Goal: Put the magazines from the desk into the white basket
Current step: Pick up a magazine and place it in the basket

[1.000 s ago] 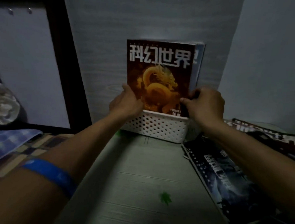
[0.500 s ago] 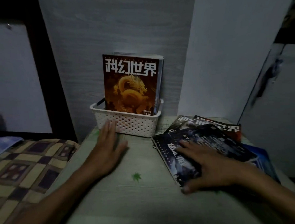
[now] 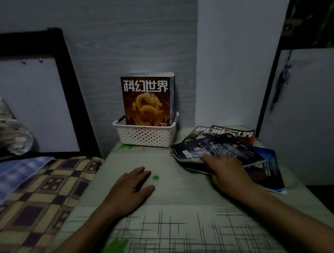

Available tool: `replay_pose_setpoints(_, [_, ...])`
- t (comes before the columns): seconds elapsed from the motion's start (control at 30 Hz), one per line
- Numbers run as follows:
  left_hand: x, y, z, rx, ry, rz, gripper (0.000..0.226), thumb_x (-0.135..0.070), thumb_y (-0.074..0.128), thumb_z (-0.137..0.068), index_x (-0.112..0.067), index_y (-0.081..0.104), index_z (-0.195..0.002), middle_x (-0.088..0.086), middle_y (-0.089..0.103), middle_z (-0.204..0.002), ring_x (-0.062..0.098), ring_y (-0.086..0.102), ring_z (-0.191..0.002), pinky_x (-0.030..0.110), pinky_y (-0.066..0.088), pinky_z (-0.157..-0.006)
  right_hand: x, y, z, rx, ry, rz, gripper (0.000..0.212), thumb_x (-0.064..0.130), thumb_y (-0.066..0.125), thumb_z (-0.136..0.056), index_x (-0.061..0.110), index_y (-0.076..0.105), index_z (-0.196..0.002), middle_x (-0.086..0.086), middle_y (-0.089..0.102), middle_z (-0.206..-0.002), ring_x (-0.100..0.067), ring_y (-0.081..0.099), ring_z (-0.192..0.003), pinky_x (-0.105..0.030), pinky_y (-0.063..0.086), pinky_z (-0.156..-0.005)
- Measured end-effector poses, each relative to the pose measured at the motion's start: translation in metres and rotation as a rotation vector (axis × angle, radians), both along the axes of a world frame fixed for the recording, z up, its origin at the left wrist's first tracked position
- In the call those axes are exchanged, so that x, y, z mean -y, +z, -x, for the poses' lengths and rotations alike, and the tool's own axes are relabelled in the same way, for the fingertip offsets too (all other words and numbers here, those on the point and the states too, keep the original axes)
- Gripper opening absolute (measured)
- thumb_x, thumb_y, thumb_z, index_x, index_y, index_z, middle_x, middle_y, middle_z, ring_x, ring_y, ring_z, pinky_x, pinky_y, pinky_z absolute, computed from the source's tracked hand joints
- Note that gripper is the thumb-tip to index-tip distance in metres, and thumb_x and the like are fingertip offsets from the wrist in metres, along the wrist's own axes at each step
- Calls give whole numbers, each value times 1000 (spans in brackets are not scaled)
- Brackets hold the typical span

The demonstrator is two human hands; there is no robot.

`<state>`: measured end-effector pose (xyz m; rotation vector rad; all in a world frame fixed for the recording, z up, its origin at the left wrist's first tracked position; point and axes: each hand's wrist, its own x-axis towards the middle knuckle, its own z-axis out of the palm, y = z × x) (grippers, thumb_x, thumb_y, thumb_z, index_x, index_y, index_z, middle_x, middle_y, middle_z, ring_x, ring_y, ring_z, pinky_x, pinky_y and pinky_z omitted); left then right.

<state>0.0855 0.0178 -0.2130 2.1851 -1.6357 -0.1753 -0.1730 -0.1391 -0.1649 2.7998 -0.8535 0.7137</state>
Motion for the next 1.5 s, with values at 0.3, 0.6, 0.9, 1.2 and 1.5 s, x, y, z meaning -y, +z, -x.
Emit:
replay_pose_setpoints(0.3, [-13,64,35,-862,-137,527,104,-46,87,-60,-45,31,-147,-14,44,-149,6,45,-133,34,39,-108,-43,108,-6,1103,526,-934,22,10,49,-100,22,65,-109,1,75,-107,-15,71,-98,-21,57,-71])
replay_pose_setpoints(0.6, [-22,88,31,-801,-34,802,30,-43,59,-86,-41,64,-116,-17,72,-113,3,67,-105,24,56,-88,-73,82,-37,1139,409,-988,22,14,47,-100,26,64,-108,0,74,-109,-18,69,-103,-45,55,-93])
replay_pose_setpoints(0.9, [-44,42,11,-691,55,670,40,-39,49,-93,-77,48,-106,-50,56,-109,-26,52,-103,5,46,-77,-31,51,-41,593,232,-851,28,13,58,-95,24,63,-121,11,70,-109,8,64,-94,-12,54,-72])
replay_pose_setpoints(1.2, [33,127,-46,-516,204,959,36,-5,67,-89,-25,61,-119,-12,66,-88,-14,63,-74,4,49,-67,17,108,-101,943,172,-803,22,9,64,-91,27,65,-79,16,69,-57,0,60,-54,-12,45,-46])
replay_pose_setpoints(1.5, [143,157,-121,-526,341,881,31,-8,66,-90,-13,68,-120,2,71,-98,20,69,-94,39,57,-90,99,139,-174,779,-67,-604,9,20,67,-88,18,70,-79,-6,73,-82,-27,70,-80,-49,59,-78])
